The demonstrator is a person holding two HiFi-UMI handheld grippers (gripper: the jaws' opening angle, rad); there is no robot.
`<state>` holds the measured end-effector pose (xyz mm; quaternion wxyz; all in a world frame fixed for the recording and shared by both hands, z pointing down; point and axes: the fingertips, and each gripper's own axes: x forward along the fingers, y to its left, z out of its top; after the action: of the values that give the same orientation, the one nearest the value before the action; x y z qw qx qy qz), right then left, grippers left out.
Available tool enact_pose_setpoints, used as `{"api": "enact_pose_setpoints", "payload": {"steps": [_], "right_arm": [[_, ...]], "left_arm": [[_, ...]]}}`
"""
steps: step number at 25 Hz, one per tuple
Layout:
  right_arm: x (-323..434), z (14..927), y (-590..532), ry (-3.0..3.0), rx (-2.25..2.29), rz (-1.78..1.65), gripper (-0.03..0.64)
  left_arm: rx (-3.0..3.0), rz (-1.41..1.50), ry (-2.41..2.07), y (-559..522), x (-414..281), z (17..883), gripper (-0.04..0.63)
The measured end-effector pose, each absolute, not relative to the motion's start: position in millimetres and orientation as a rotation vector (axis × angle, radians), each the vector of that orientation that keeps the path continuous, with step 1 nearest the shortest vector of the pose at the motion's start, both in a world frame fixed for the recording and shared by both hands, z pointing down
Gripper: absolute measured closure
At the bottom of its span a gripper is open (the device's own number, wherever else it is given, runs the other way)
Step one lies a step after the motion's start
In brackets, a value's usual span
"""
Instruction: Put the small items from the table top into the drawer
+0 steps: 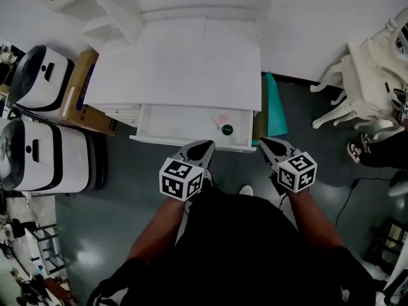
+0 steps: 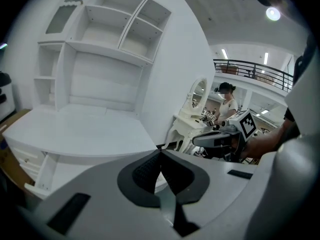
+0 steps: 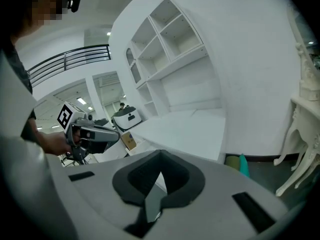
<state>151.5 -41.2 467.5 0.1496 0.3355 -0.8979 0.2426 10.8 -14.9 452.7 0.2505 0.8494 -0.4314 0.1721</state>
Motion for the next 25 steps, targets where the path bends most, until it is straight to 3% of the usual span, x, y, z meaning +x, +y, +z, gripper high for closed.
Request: {"api": "enact_pose_setpoints", "payload": {"steps": [9,25], "right_arm": [[195.2,480.7,-4.6,-2.608,0.847,0.757,0.591],[196.2,476.0,13.6,-2.609,0.907,0.764,0.591]], "left_arm": [[2.244,0.46,-1.27,35.8,60.6,452.8,0.586],[2.23,0.503,-1.235,49.2,56.4,458.9,0.585]]}}
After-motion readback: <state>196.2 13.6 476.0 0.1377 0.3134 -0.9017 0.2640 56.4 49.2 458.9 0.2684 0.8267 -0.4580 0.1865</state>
